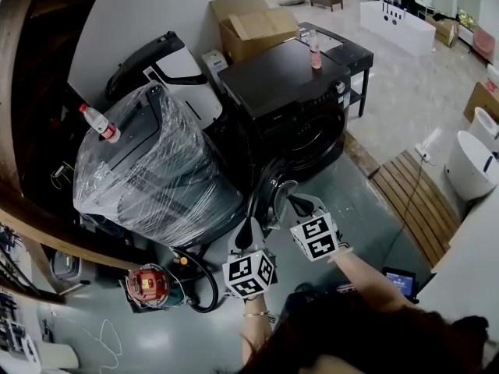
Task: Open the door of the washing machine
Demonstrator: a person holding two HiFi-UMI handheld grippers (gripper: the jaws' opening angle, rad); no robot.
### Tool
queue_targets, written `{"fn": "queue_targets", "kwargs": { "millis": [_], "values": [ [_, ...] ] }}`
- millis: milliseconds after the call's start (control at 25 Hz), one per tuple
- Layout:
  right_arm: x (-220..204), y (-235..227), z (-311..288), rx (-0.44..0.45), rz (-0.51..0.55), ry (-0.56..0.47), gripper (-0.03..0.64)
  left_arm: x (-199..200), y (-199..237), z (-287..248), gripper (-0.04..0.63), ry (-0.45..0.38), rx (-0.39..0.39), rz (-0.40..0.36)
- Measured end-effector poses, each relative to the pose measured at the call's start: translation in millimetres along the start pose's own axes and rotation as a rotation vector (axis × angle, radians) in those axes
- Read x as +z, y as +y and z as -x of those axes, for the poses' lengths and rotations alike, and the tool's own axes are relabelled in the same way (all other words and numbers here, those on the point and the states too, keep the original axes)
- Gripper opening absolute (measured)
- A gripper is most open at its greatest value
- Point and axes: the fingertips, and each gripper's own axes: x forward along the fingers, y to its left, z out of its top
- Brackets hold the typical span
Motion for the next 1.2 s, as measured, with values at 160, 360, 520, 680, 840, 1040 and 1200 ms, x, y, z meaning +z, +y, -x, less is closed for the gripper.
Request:
{"fn": "queue_targets", "kwargs": {
  "millis": [160,360,520,680,840,1040,1200],
  "values": [
    [1.0,-22.3,12.9,0.004,-0.003,0.006,0.0,0.5,-27.6,-8.3,0.014,0.014,-0.009,-0.028],
    [6.6,-44.6,30.6,0.008,-0.012,-0.004,0.0,5.4,-59.5,-8.9,0.014,0.01,-0.025,-0.06],
    [5.7,-57.7,43.1,0.009,-0.006,-0.008,0.0,5.6,-79.0,-7.1,0.014,0.015,-0.028,-0.078],
    [8.6,-65.7,59.4,0.012,0.009,-0.025,0.0,0.8,-92.2,-5.1,0.014,0.028,-0.023,-0.085],
    [6.3,-73.9,78.4,0.021,0.033,-0.028,0.0,1.9,-109.2,-0.1,0.014,0.02,-0.024,-0.087],
    [-0.8,-79.7,98.4,0.035,0.041,-0.021,0.0,3.5,-127.0,8.2,0.014,0.008,-0.02,-0.098],
    [-2.2,-82.4,113.5,0.06,0.004,-0.037,-0.002,0.4,-136.4,16.2,0.014,0.006,-0.013,-0.099]
  ]
}}
